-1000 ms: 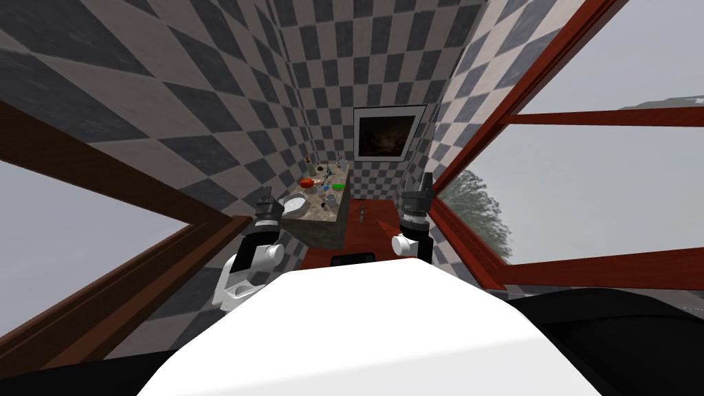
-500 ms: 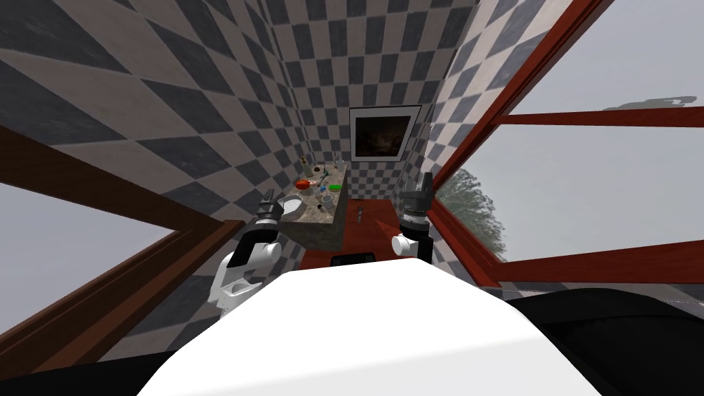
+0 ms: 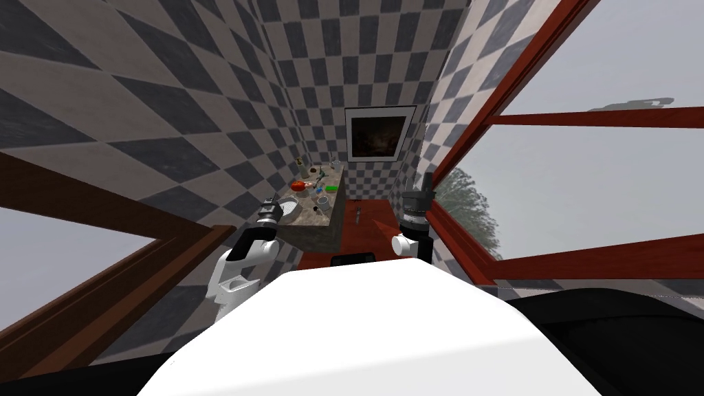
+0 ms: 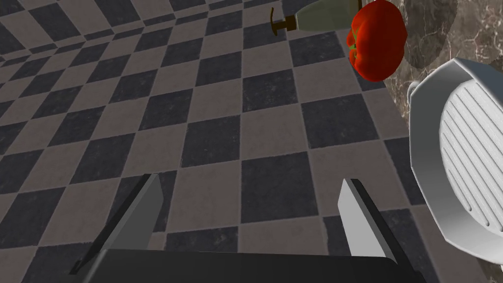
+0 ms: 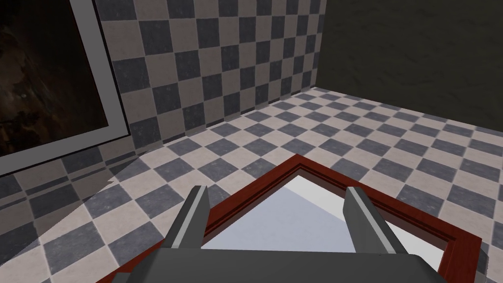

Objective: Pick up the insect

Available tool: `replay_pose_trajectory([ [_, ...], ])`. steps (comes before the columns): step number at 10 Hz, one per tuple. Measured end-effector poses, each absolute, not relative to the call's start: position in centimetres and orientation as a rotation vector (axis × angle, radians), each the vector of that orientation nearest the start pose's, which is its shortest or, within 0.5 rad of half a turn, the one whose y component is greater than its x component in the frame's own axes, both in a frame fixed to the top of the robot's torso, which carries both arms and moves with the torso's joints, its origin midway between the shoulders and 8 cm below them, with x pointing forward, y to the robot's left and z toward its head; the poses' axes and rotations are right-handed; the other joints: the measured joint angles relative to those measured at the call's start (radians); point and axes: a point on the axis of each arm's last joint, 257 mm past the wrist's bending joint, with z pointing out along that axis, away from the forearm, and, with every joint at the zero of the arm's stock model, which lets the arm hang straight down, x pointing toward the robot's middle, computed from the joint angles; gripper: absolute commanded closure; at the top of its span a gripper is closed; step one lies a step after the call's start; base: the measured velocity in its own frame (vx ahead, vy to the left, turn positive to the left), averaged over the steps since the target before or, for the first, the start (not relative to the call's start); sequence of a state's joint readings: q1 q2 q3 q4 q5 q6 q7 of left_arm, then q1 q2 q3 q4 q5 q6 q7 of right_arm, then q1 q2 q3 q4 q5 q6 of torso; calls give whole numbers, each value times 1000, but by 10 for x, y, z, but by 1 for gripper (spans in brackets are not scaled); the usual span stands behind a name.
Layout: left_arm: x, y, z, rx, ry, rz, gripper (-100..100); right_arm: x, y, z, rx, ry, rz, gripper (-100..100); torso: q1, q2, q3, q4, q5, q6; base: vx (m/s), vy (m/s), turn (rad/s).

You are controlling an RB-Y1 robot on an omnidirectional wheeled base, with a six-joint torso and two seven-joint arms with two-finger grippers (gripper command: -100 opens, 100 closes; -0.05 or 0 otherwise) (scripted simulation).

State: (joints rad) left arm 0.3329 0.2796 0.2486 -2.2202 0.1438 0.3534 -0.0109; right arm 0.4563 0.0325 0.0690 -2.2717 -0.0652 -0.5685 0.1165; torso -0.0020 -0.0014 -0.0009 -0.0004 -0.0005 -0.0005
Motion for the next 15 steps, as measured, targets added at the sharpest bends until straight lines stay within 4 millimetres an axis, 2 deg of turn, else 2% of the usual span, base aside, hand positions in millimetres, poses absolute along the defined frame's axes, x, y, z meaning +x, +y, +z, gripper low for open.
replay_pose_trajectory([
  [8,437,424,-138,-1243,1257,-766,-100,337,-263,47,613,502,1336,0,0,0,0,0,0,0,27,-35,-50],
  [15,432,447,-179,-1376,1365,-644,-100,337,-263,47,613,502,1336,0,0,1,0,0,0,0,29,-40,-44],
])
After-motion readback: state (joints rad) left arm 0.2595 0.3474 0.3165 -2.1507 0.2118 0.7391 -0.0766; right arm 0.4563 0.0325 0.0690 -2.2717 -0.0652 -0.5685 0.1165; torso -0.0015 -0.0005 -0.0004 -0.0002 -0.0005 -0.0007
